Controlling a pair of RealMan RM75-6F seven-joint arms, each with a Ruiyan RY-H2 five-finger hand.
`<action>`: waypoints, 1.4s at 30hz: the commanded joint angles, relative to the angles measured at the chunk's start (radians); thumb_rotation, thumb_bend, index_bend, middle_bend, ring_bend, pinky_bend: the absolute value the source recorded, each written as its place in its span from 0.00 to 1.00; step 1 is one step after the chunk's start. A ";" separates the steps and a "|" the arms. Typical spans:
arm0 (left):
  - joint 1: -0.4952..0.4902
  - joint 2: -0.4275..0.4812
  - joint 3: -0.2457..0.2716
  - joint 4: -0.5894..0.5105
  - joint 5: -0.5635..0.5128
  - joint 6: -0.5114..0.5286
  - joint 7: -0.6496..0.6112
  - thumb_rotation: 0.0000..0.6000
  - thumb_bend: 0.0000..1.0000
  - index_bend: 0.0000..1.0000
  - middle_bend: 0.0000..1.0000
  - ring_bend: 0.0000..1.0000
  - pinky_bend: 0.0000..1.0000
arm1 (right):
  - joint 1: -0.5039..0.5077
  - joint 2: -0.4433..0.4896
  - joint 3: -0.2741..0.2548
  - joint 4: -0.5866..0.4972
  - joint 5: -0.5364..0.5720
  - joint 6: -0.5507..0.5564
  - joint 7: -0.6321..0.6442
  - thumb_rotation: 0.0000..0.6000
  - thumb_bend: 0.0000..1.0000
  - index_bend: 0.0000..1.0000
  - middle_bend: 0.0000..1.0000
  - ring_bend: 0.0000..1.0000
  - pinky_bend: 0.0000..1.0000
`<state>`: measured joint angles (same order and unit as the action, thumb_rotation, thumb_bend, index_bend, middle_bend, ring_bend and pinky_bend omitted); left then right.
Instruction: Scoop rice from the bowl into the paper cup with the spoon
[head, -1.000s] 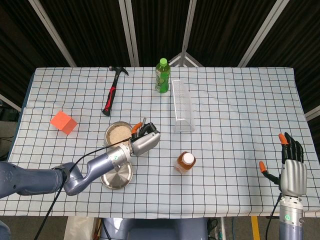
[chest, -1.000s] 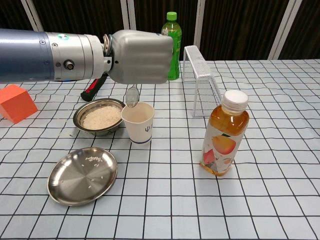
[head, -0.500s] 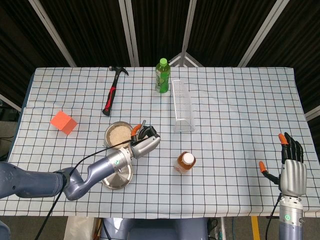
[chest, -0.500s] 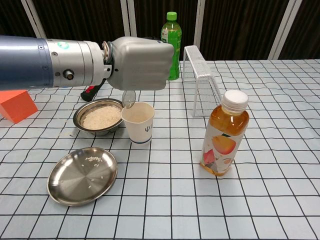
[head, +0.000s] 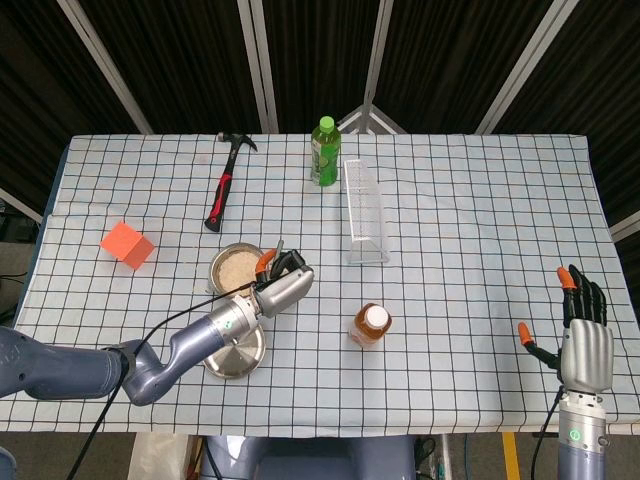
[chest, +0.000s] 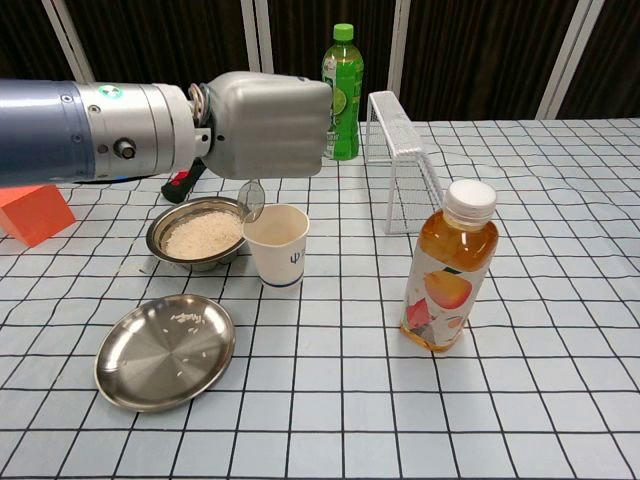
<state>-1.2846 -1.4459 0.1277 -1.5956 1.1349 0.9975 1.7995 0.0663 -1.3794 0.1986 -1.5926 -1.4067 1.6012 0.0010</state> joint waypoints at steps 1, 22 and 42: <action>0.015 -0.008 -0.018 0.003 -0.002 0.023 -0.029 1.00 0.64 0.57 1.00 1.00 1.00 | 0.000 0.000 0.000 0.000 0.001 0.000 0.000 1.00 0.33 0.00 0.00 0.00 0.00; 0.341 -0.019 -0.258 -0.298 -0.360 0.456 -0.428 1.00 0.61 0.56 1.00 1.00 1.00 | -0.006 0.006 -0.004 -0.016 0.009 -0.002 -0.012 1.00 0.33 0.00 0.00 0.00 0.00; 0.543 0.039 -0.114 -0.427 -0.511 0.454 -0.636 1.00 0.61 0.55 1.00 1.00 1.00 | 0.004 0.002 -0.001 -0.007 0.017 -0.021 -0.009 1.00 0.33 0.00 0.00 0.00 0.00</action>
<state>-0.7449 -1.3881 0.0091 -2.0367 0.6291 1.4598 1.1656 0.0698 -1.3775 0.1980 -1.6002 -1.3893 1.5803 -0.0079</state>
